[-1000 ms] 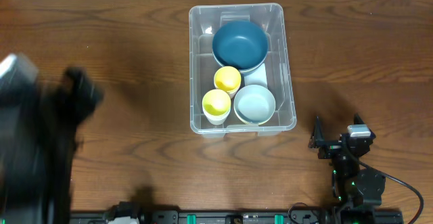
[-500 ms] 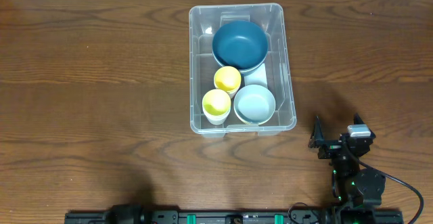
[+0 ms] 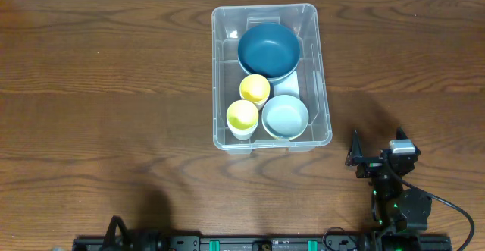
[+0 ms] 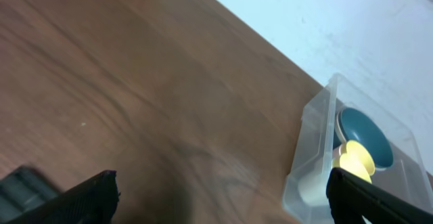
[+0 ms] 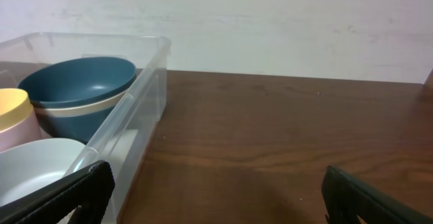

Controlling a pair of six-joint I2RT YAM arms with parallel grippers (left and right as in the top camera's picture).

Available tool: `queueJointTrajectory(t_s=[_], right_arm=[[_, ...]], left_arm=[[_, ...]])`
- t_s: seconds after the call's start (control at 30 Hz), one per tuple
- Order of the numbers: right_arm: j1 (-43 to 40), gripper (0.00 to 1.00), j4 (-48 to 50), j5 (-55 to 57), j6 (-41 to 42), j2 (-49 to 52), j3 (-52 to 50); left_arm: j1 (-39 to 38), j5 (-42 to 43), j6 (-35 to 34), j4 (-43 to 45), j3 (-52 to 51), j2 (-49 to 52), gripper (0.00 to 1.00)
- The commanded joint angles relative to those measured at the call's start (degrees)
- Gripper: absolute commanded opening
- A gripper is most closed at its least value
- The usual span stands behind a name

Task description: Pack container

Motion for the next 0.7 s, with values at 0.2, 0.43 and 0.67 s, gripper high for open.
queueJointTrajectory(t_s=[0.2,0.43,0.67], right_arm=[[-0.5,0.99,-0.2,-0.4,0.6,-0.5,-0.1],[-0.5,0.99,-0.2,-0.4,0.6,-0.5,-0.1],[-0.5,0.99,-0.2,-0.4,0.6,-0.5,-0.1]], left_arm=[[-0.2,1.0,0.4,27.8,-19.5,-0.2,0.98],[-0.2,4.0,6.3,59.3,-40.7,-0.3,0.98],[-0.2,8.9,14.4,79.5,-54.5,-0.3,0.98]])
